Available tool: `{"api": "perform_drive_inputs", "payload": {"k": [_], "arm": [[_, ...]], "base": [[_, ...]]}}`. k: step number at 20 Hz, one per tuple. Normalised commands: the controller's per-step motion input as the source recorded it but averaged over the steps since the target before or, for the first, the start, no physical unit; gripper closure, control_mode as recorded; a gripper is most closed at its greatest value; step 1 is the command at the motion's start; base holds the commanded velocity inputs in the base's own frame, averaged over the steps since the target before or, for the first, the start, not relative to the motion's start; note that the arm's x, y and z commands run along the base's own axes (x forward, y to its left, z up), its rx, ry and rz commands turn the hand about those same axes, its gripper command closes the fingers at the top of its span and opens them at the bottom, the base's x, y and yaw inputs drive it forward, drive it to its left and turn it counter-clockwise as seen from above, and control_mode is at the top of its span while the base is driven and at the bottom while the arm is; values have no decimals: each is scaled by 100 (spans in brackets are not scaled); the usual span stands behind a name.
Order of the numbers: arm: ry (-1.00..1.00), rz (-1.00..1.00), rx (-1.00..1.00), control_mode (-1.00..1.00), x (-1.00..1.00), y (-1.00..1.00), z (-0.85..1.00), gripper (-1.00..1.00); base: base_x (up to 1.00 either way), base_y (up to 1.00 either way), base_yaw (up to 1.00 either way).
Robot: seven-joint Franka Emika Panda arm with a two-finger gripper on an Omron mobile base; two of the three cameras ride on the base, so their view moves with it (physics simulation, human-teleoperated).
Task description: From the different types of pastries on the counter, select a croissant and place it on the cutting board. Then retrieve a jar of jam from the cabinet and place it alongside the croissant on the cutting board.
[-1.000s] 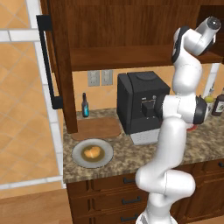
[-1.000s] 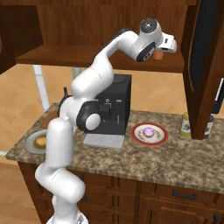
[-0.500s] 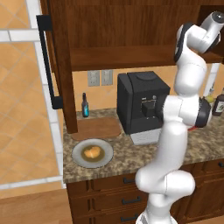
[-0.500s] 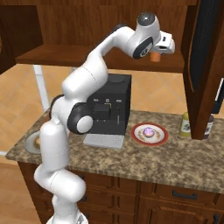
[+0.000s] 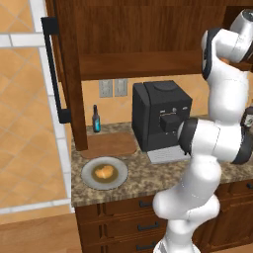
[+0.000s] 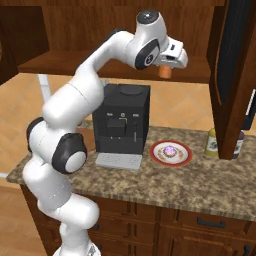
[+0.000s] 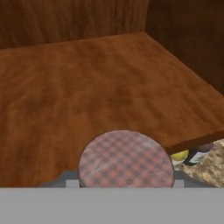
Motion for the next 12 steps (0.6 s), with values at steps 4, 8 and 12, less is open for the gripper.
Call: {"api": "perform_drive_inputs", "payload": {"k": [4, 8, 12], "arm": [[-14, -19, 3, -100, -100, 3, -4, 100], [-7, -18, 0, -100, -100, 89, -62, 100], [-3, -18, 0, -100, -100, 100, -92, 100]], "base": [[0, 0, 0], [0, 0, 0], [0, 0, 0]]}}
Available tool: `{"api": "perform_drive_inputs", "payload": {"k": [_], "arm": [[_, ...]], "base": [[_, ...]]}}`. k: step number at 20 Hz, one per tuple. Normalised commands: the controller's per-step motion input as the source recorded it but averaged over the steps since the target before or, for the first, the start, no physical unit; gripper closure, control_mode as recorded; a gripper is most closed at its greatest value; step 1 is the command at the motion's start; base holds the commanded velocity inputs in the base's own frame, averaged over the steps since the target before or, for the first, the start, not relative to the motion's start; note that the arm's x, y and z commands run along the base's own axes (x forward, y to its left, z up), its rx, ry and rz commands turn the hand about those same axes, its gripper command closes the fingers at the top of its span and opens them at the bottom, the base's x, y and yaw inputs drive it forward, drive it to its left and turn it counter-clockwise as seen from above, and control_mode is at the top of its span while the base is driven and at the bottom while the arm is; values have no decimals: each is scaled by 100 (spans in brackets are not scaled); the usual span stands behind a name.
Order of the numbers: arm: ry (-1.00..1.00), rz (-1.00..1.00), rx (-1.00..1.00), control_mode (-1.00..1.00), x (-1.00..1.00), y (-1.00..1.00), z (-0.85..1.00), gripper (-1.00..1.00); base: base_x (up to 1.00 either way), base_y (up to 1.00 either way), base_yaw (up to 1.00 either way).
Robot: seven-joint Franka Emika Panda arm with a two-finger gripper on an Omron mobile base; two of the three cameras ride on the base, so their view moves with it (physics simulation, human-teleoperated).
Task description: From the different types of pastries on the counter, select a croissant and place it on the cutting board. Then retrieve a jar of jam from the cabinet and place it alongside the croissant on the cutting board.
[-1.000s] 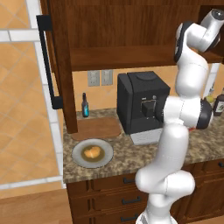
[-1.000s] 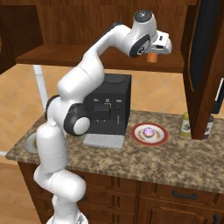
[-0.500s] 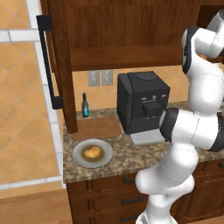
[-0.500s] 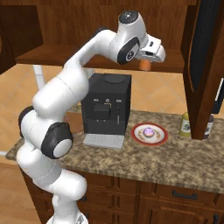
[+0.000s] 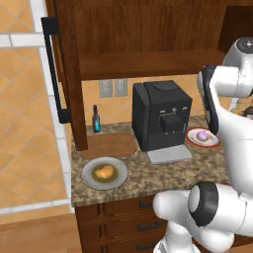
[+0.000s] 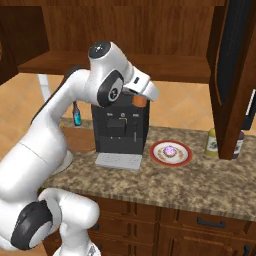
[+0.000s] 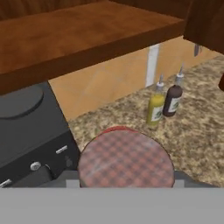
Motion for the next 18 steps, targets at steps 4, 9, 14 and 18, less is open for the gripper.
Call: {"api": "perform_drive_inputs", "payload": {"k": [4, 9, 14, 18], "arm": [[0, -21, 0, -100, -100, 100, -91, 100], [0, -21, 0, -100, -100, 100, -66, 100], [2, -10, 0, -100, -90, 100, -44, 100], [3, 0, -2, -100, -75, 100, -44, 100]], "base": [[0, 0, 0], [0, 0, 0], [0, 0, 0], [0, 0, 0]]}}
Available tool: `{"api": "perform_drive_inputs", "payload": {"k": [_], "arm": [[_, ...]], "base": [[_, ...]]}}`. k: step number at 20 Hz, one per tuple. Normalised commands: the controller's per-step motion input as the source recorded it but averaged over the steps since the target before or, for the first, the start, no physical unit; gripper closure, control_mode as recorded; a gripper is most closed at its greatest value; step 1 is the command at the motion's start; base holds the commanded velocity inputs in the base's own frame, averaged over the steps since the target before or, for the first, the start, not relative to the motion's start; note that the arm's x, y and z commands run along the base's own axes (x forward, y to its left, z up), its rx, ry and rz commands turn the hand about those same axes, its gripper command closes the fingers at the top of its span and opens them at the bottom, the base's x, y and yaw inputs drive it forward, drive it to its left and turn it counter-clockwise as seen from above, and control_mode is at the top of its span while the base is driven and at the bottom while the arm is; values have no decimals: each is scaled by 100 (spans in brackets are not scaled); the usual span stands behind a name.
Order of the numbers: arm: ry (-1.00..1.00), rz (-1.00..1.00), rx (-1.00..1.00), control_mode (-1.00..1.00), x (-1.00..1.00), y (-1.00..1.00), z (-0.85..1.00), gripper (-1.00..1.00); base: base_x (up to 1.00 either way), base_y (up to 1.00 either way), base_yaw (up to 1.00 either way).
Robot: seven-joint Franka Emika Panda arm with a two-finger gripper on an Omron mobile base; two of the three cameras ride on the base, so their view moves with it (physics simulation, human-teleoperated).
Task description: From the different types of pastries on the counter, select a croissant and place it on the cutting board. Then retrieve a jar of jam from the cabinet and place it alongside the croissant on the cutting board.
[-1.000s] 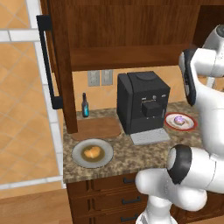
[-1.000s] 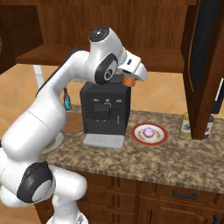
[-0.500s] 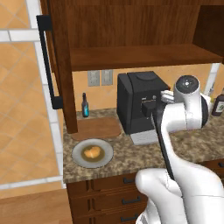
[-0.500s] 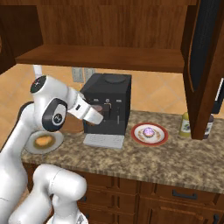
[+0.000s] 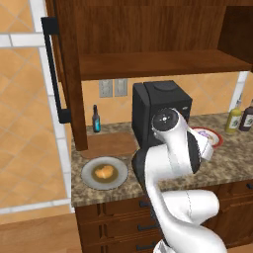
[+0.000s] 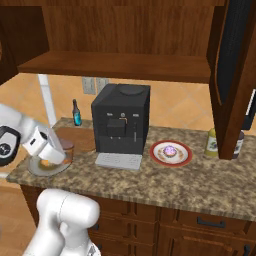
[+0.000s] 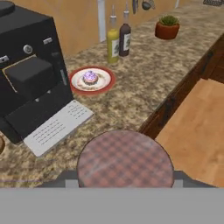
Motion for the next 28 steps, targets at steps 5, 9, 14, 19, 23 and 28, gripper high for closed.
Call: {"api": "perform_drive_inputs", "payload": {"k": [5, 9, 14, 19, 23, 28], "arm": [[17, -2, -8, -100, -70, 79, -73, 100], [23, -5, -36, -100, -78, 0, -100, 100], [13, 0, -41, -100, -23, 29, -100, 100], [15, 0, -35, -100, -16, 50, -49, 100], [23, 0, 0, -100, -23, 51, 59, 100], [25, -3, 12, -100, 0, 57, 94, 100]], "base": [[0, 0, 0], [0, 0, 0], [0, 0, 0], [0, 0, 0], [0, 0, 0], [0, 0, 0]]}}
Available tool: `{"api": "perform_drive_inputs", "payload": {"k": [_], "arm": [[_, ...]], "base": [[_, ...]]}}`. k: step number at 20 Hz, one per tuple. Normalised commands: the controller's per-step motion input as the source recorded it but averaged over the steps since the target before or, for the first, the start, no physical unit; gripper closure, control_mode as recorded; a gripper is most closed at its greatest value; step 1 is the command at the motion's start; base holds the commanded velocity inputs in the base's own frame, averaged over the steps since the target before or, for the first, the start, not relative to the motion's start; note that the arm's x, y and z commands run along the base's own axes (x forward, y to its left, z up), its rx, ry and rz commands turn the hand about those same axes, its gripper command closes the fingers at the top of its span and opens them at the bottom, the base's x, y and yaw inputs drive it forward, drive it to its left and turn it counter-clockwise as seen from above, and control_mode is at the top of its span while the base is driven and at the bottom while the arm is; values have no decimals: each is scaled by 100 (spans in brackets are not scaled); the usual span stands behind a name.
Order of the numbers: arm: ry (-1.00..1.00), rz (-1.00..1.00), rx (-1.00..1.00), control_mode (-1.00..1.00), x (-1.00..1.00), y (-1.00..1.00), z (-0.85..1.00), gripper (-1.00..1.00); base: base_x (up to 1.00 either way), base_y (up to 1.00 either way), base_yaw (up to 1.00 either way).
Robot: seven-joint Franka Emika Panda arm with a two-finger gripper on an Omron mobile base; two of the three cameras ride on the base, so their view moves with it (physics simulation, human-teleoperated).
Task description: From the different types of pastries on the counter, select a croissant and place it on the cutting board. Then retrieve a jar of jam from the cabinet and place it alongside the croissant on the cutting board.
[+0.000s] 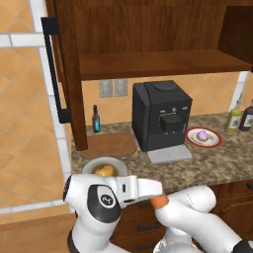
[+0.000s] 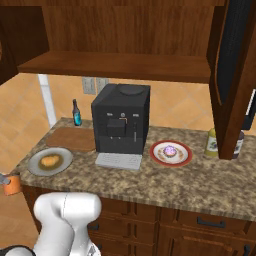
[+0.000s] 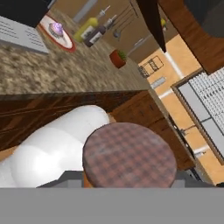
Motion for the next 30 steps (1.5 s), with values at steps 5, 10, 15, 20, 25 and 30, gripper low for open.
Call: {"api": "perform_drive_inputs", "payload": {"k": [5, 10, 15, 20, 25, 30], "arm": [[3, -3, -4, -100, 15, -3, -17, 100], [-5, -9, -30, -100, 27, 0, 15, 100], [-11, -17, -31, -100, 26, 0, 63, 100], [-14, -4, -20, -100, 79, 13, 55, 100], [-9, 5, 0, -100, 100, 16, 18, 100], [-20, 16, -1, -100, 100, -2, -1, 100]], "base": [[0, 0, 0], [0, 0, 0], [0, 0, 0], [0, 0, 0], [0, 0, 0], [0, 0, 0]]}}
